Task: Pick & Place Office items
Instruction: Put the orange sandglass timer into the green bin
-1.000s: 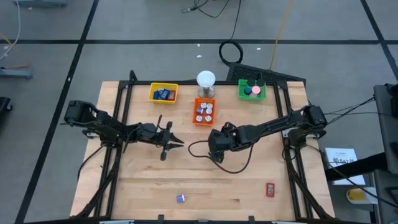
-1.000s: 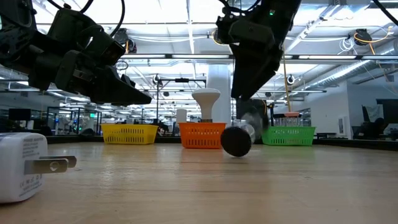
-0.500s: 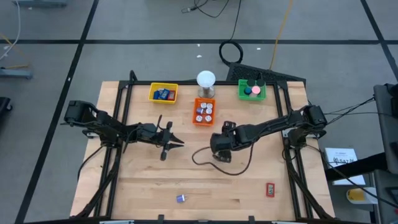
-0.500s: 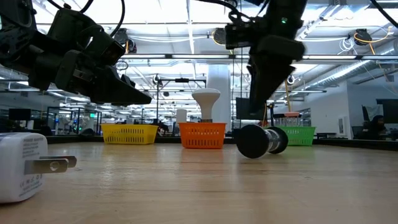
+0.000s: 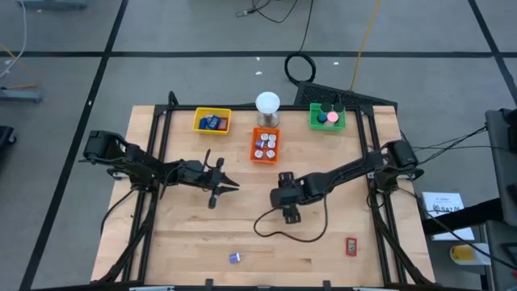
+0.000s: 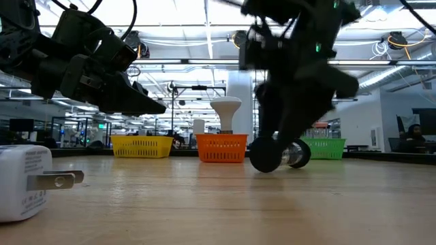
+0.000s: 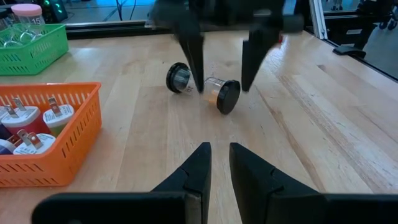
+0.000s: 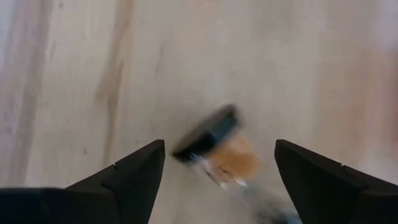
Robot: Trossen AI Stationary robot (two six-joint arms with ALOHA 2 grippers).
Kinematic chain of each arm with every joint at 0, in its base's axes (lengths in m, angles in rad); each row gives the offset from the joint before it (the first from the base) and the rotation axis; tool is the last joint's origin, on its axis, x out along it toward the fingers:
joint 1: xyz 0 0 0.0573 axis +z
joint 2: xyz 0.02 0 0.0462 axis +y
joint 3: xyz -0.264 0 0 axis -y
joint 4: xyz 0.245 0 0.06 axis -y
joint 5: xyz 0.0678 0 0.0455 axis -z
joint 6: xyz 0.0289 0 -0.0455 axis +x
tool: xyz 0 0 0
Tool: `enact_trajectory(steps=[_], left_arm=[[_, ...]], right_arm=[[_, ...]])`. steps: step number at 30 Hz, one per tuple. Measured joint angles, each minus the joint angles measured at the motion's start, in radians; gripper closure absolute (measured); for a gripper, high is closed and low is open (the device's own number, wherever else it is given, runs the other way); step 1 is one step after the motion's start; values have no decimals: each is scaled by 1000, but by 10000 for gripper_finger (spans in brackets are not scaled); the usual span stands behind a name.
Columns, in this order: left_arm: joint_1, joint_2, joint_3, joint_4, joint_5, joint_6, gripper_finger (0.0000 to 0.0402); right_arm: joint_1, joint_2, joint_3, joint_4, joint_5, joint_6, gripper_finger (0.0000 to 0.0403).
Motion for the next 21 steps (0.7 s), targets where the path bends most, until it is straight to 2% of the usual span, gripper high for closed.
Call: enact_trajectory(steps=[7,17,21], left_arm=[[0,0,0,0,-1,0,346],[0,0,0,0,0,0,346],[0,0,0,0,0,0,346]], right_arm=[[-15,59,-1,53,-3,-17,140],[-14,58,-1,46,-1,22,258],[-14,58,-1,48,10,11,282]])
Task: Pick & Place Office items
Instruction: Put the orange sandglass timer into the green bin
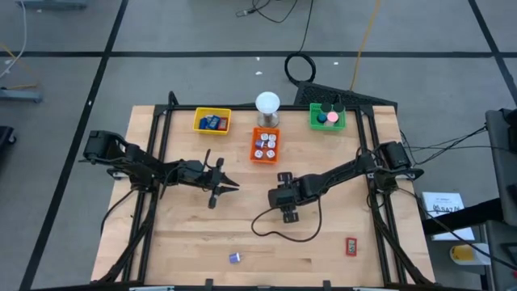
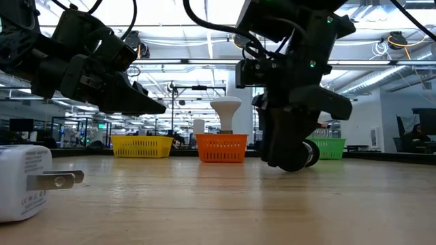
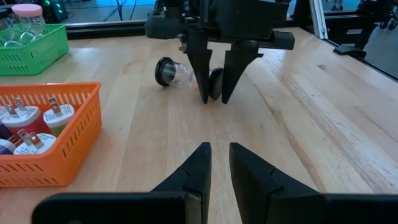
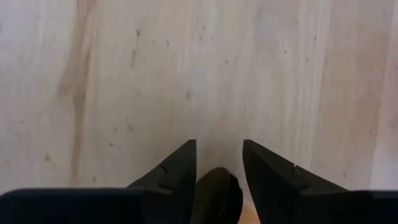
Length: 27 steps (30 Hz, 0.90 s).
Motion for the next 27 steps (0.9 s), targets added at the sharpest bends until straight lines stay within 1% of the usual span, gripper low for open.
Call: enact_trajectory(steps=[2,4,8,13,16,19,21,25,27], left_arm=[[0,0,0,0,0,0,346],[0,0,0,0,0,0,346],[0,0,0,0,0,2,346],[0,0,0,0,0,1,346],[0,0,0,0,0,1,346],[0,0,0,0,0,1,346],[0,0,0,0,0,1,346],[0,0,0,0,0,1,346],[0,0,0,0,0,1,346]], right_arm=[[1,-11,0,-8,31,-22,281],[3,-25,5,-12,68,-37,270],[12,-63,47,-59,148,-40,226],[28,-93,107,-164,149,-27,160],[37,-91,113,-279,145,-35,137],[40,-79,114,-374,148,-37,130],[40,-66,113,-387,147,-55,131],[40,-52,115,-339,144,-111,139],[39,-35,114,-315,119,-129,143]])
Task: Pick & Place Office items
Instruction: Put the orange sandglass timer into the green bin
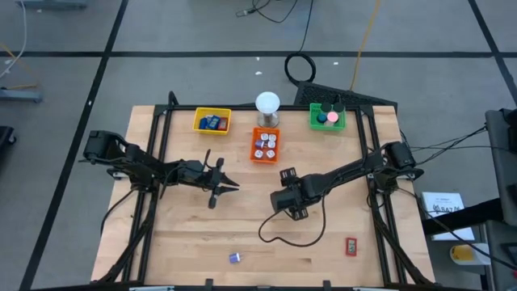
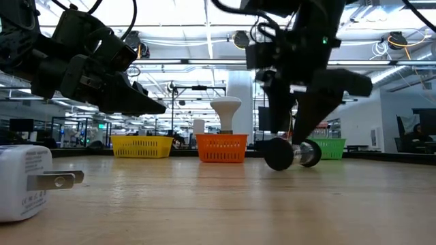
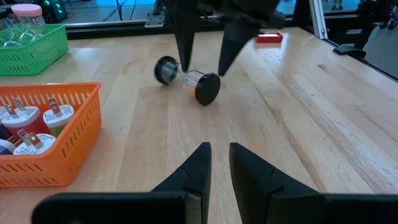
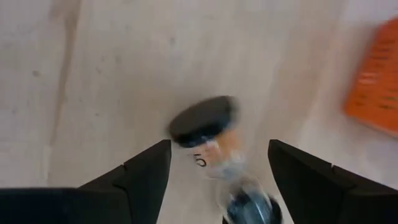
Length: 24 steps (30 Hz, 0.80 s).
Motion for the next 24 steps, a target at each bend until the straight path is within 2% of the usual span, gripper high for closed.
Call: enact_trajectory(steps=[10,15,17,21,24], left_arm=[[-1,0,0,0,0,-1,346],[-1,0,0,0,0,-1,346],[-1,0,0,0,0,-1,346],[-1,0,0,0,0,-1,346],[-1,0,0,0,0,-1,346]], right_arm=[[-31,100,-1,65,-30,2,150],[-48,103,0,81,-77,71,184],[-49,104,0,99,-76,91,204],[-43,86,-2,169,-73,131,207],[-29,43,-3,226,-8,161,207]])
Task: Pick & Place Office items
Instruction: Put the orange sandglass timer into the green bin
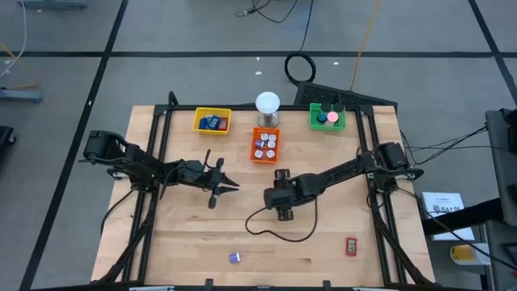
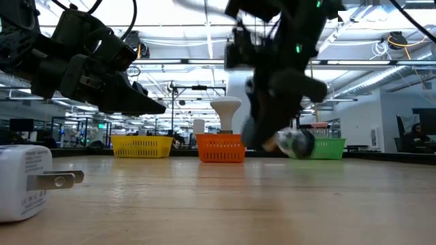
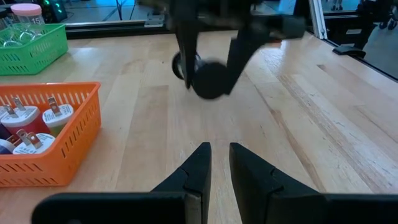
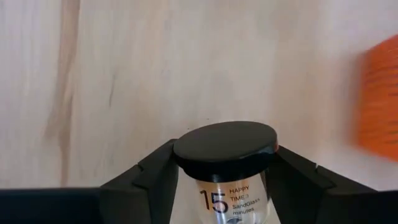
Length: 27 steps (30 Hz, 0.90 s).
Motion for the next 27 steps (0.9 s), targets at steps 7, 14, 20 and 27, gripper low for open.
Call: enact_trajectory(steps=[7,14,20,27], left_arm=[[-2,0,0,-6,0,-5,346],[-3,0,0,1,0,-2,346],[-3,0,0,2,-1,3,346],[-3,0,0,1,-1,10,346]], right_arm=[[40,-181,-298,516,191,56,207],[30,-141,-716,1548,250,34,207],[-9,15,-722,1812,213,5,207],[-58,161,-559,1812,100,-23,207]])
